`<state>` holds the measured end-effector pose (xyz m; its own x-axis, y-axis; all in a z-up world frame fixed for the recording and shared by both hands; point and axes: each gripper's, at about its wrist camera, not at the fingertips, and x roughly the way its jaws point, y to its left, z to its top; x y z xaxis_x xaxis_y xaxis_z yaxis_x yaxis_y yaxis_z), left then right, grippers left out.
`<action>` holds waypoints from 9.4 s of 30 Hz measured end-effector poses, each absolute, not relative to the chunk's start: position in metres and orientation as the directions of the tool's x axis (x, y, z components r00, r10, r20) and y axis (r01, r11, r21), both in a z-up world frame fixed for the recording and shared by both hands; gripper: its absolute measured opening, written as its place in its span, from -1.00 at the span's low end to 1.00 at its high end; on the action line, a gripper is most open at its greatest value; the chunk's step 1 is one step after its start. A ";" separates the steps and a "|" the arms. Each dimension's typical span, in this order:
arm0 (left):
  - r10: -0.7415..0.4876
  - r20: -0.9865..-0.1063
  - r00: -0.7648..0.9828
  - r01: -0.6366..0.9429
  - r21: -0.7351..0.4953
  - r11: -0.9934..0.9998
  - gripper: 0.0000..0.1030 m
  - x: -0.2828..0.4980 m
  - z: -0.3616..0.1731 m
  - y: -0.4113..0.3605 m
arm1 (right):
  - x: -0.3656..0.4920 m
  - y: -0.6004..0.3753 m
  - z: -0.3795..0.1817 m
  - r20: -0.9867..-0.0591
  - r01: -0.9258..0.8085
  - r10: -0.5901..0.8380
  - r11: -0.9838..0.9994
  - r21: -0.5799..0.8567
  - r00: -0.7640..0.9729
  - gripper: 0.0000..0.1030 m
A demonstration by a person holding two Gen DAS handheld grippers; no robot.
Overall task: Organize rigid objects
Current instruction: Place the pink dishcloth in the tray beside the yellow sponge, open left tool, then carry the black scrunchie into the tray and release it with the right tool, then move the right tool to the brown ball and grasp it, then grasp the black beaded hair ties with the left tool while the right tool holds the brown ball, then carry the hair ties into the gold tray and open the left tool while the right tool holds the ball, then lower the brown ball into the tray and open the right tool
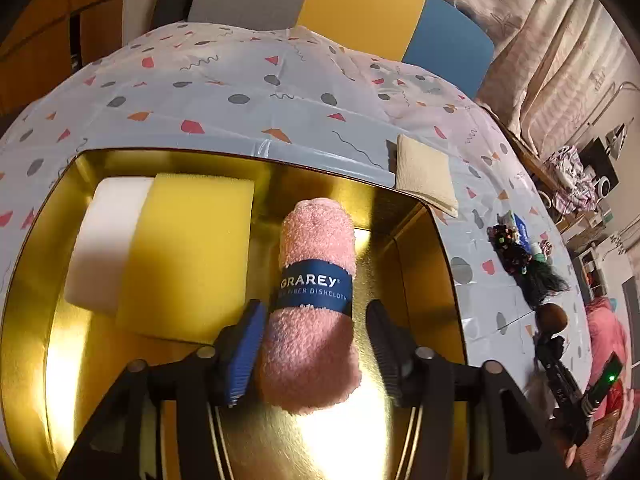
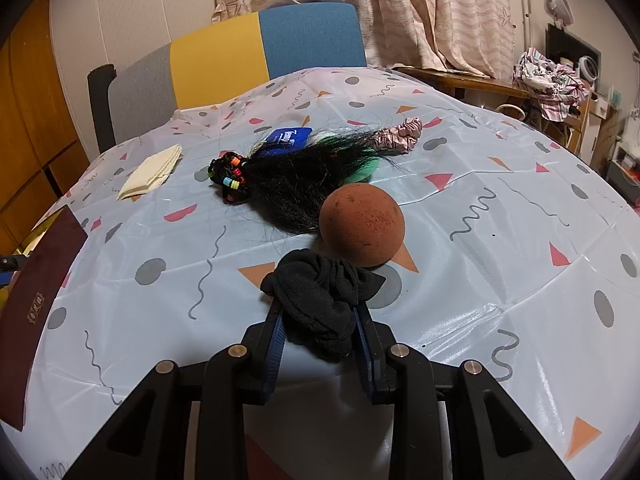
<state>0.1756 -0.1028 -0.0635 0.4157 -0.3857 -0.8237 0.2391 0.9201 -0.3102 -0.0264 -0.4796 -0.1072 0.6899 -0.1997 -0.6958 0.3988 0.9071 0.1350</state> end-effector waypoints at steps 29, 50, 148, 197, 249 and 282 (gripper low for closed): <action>-0.455 -0.748 0.483 0.258 -0.374 0.891 0.12 0.072 -0.047 -0.057 | -0.014 -0.401 -0.066 -0.676 0.193 0.030 0.948 0.252 0.736 -0.58; -0.428 -0.729 0.533 0.222 -0.368 0.903 0.12 0.048 -0.043 -0.015 | 0.074 -0.246 -0.008 -0.658 -0.122 0.238 0.968 0.217 0.714 -0.58; -0.566 -0.754 0.332 0.538 -0.341 0.771 0.14 0.059 -0.016 -0.256 | -0.013 -0.525 -0.078 -0.597 0.454 -0.262 0.870 0.195 0.759 -0.16; -0.581 -0.778 0.240 0.353 -0.487 0.799 -0.42 0.154 -0.093 -0.341 | -0.039 -0.555 -0.086 -0.554 0.534 -0.296 0.775 0.337 0.779 -0.16; -0.211 -0.861 0.462 0.018 -0.229 0.973 -0.38 0.125 -0.053 0.028 | -0.002 -0.490 -0.078 -0.601 0.471 -0.408 0.880 -0.058 0.687 -0.16; -0.406 -0.684 0.607 0.114 -0.431 0.895 0.20 0.044 -0.037 0.020 | 0.014 -0.303 0.010 -0.541 -0.124 0.233 0.965 0.231 0.808 -0.16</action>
